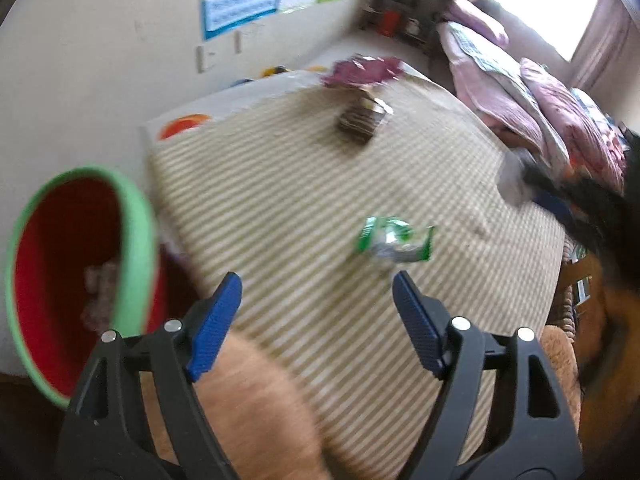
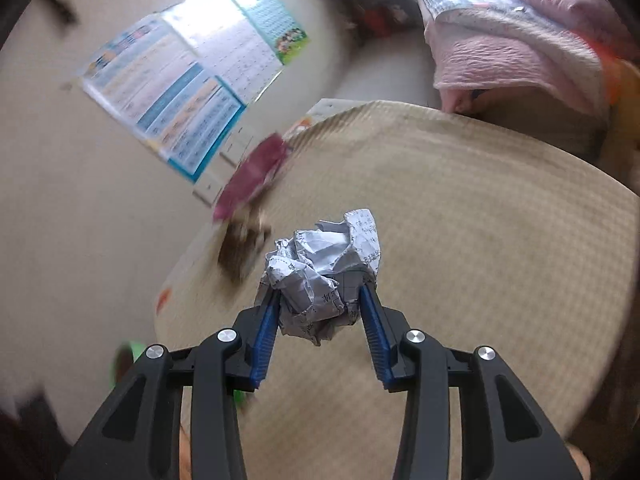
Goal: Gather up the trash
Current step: 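Grasp the crumpled white paper with the right tool while the left tool grasps the green-clear wrapper, then lift both held items and move them toward the red bucket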
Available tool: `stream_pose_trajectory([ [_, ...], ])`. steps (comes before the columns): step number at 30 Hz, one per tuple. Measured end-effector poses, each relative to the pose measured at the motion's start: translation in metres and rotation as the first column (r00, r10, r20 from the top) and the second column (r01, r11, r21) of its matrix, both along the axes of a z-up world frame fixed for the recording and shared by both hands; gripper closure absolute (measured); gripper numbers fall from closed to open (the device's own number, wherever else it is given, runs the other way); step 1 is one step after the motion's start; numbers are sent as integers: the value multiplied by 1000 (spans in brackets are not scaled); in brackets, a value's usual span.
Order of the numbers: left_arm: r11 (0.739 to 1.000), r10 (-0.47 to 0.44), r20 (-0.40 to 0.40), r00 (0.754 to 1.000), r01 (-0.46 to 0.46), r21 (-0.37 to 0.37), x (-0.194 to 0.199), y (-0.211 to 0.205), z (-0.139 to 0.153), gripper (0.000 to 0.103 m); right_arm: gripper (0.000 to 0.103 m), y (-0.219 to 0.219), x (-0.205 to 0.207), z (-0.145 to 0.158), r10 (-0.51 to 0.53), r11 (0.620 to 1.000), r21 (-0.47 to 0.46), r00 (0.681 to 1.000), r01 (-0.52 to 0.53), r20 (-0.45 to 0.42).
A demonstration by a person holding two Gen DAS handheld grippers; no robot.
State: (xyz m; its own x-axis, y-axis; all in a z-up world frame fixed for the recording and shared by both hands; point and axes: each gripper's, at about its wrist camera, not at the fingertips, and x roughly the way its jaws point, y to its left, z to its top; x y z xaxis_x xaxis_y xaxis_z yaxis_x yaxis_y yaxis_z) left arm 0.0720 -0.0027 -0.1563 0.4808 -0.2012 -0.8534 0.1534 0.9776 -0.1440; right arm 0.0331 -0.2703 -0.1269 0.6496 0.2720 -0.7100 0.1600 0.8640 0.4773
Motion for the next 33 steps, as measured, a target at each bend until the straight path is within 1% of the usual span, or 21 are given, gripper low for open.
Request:
stream_pose_trajectory([
  [1,1000,-13,-4,1000,13,13,6,-11,-5,28,63,2,-22,-1,2,1000,-16,1000,-2,2],
  [4,998,-48,-6,999,48,27,21,-34,-15,28,63,11,-60,-2,-10,997,-70,1000,12,17],
  [6,997,-65,5,998,65,39,26,-46,-17,28,63,11,-73,-5,-5,997,-72,1000,7,24],
  [10,996,-79,-19,997,80,50,36,-63,-28,28,63,8,-72,-9,-7,999,-53,999,9,38],
  [12,994,-80,-29,996,82,74,40,-69,-34,28,63,9,-73,-10,-1,998,-57,999,4,47],
  [14,991,-82,-36,996,85,102,43,-75,-40,34,63,9,-77,-10,8,998,-61,999,-5,53],
  [15,990,-84,-47,995,89,105,44,-77,-42,40,62,9,-78,-10,12,998,-58,998,-9,56],
  [16,990,-88,-62,994,94,108,45,-78,-45,43,62,8,-79,-10,15,999,-51,998,-12,57],
  [18,988,-95,-70,993,103,119,43,-80,-47,56,62,6,-79,-10,14,999,-35,998,-12,58],
  [19,986,-103,-68,992,111,128,42,-81,-47,58,62,5,-80,-9,12,1000,-29,998,-10,60],
  [20,983,-109,-59,992,116,141,39,-81,-46,61,62,4,-81,-9,11,999,-31,998,-9,61],
  [21,982,-113,-50,992,119,147,36,-82,-45,67,62,4,-81,-7,10,999,-36,998,-8,61],
  [22,981,-116,-37,993,120,155,33,-81,-42,68,62,5,-81,-6,10,999,-44,998,-8,61],
  [26,983,-108,5,994,106,150,18,-76,-26,69,62,7,-83,3,15,998,-60,997,-10,81],
  [33,990,-101,79,992,93,104,-13,-67,12,69,62,17,-82,16,36,996,-86,995,-28,97],
])
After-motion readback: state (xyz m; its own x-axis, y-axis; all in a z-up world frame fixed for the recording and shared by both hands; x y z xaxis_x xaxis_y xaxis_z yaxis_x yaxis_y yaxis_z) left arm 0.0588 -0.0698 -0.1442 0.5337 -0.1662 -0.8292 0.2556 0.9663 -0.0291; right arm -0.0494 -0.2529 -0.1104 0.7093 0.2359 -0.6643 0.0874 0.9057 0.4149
